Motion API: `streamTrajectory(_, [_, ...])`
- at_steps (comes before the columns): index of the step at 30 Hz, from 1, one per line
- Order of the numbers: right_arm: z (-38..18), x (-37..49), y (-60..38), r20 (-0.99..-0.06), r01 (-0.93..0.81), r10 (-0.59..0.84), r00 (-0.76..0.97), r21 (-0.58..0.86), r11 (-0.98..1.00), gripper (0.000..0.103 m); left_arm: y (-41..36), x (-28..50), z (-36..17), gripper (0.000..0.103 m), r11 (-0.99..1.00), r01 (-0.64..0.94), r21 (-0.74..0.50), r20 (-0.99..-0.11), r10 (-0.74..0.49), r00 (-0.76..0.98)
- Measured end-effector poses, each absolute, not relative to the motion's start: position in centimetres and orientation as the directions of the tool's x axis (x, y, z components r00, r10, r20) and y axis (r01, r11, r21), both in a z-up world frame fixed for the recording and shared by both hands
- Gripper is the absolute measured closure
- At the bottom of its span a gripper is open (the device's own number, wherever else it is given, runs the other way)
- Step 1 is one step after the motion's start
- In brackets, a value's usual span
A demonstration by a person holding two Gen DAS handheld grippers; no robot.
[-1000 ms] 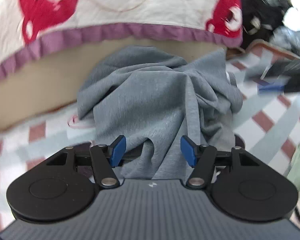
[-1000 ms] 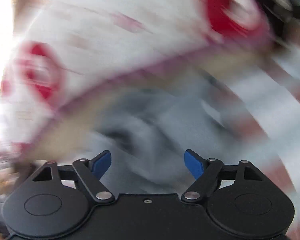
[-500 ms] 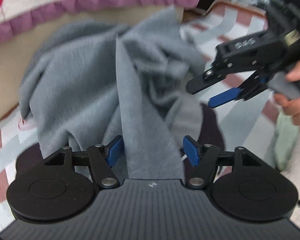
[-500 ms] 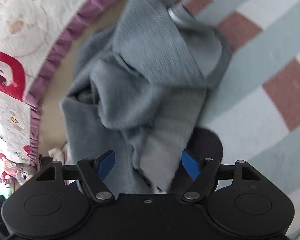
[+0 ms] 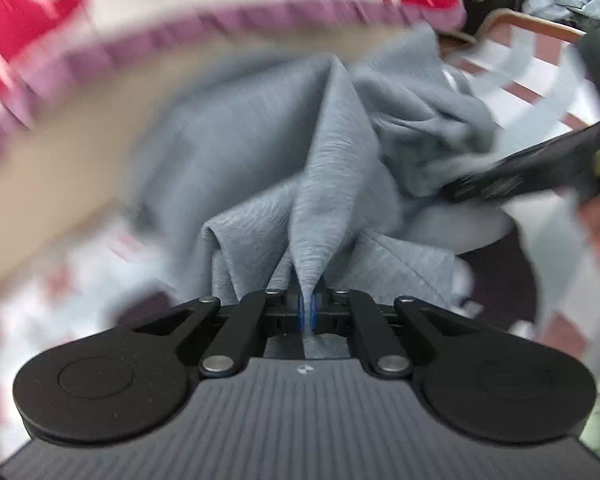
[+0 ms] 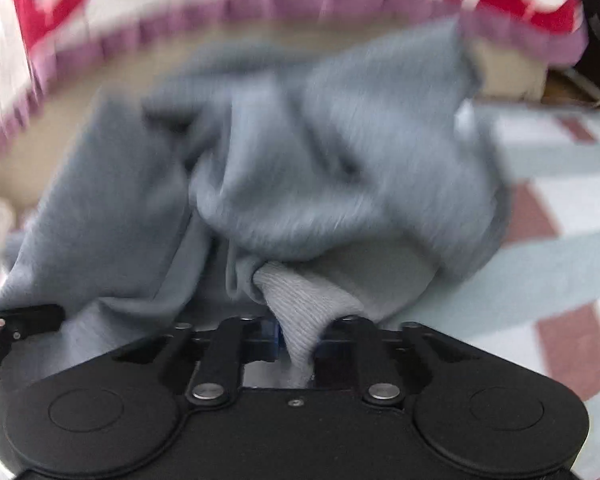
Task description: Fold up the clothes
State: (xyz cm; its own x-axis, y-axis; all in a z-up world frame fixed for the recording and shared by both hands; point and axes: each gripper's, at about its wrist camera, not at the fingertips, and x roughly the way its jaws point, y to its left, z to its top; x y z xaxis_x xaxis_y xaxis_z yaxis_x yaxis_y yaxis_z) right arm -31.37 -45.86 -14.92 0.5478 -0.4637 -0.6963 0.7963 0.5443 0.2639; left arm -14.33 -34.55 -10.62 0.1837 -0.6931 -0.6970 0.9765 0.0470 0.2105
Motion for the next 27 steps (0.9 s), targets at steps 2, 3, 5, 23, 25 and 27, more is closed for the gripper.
streamTrajectory(2, [-11.8, -33.9, -46.0, -0.635, 0.821, -0.552, 0.541, 0.256, 0.51, 0.092, -33.2, -12.8, -8.3, 0.1, 0.123, 0.955, 0.27, -0.618, -0.738, 0.27])
streamTrajectory(3, [-10.2, -35.3, -46.1, -0.609, 0.839, -0.598, 0.521, 0.239, 0.488, 0.093, -32.4, -11.5, -7.0, 0.1, 0.181, 0.947, 0.266, -0.588, -0.748, 0.308])
streamTrajectory(5, [-7.4, -37.6, -46.7, -0.584, 0.854, -0.641, 0.498, 0.199, 0.481, 0.093, -30.7, -9.1, -5.1, 0.101, 0.274, 0.925, 0.265, -0.548, -0.746, 0.378])
streamTrajectory(23, [1.7, -49.2, -51.7, -0.677, 0.815, -0.691, 0.254, -0.235, 0.53, 0.094, -19.1, 4.7, 1.4, 0.1, 0.512, 0.859, 0.015, -0.523, -0.728, 0.443])
streamTrajectory(25, [-0.5, -51.1, -51.5, -0.78, 0.815, -0.558, 0.283, -0.112, 0.569, 0.094, -18.9, 5.4, -0.3, 0.1, 0.525, 0.851, 0.002, -0.584, -0.69, 0.428])
streamTrajectory(27, [-2.5, -52.2, -50.6, -0.852, 0.801, -0.416, 0.318, 0.007, 0.598, 0.093, -18.6, 6.1, -1.8, 0.1, 0.551, 0.834, -0.008, -0.63, -0.651, 0.424])
